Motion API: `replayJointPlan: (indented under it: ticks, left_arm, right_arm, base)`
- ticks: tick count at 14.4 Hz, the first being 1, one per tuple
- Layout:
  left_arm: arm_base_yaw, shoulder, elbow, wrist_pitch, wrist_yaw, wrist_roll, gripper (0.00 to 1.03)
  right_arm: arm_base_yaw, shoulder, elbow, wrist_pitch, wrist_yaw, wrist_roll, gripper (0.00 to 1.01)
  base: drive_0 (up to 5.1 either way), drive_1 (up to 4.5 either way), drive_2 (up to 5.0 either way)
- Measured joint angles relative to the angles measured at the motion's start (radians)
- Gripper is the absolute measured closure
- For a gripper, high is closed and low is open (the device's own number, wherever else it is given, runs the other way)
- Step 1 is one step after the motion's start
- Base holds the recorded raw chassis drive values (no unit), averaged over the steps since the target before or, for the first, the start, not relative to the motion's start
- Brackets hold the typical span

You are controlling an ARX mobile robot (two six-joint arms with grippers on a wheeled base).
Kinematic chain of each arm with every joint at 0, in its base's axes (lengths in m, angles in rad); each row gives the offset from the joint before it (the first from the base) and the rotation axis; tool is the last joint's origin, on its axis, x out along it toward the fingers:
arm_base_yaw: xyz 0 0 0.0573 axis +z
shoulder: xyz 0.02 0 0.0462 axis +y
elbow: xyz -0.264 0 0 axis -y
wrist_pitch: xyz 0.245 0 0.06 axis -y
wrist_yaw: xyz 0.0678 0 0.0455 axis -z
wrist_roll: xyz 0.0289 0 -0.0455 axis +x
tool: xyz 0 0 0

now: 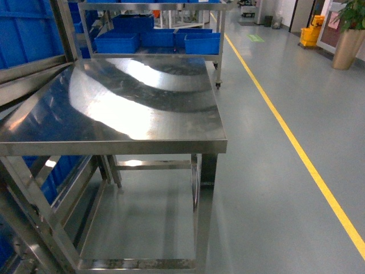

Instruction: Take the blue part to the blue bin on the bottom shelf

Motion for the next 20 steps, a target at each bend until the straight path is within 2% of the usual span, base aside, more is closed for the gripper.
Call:
replayJointPlan:
  ticks: [20]
  left_arm:
    - [0.000,-0.001,0.000,0.000,-0.003,0.000,0.59]
  right_arm:
    - [0.000,0.000,0.000,-0.001,0.000,0.000,0.03]
  base:
    - [-5.0,2.39,2.4]
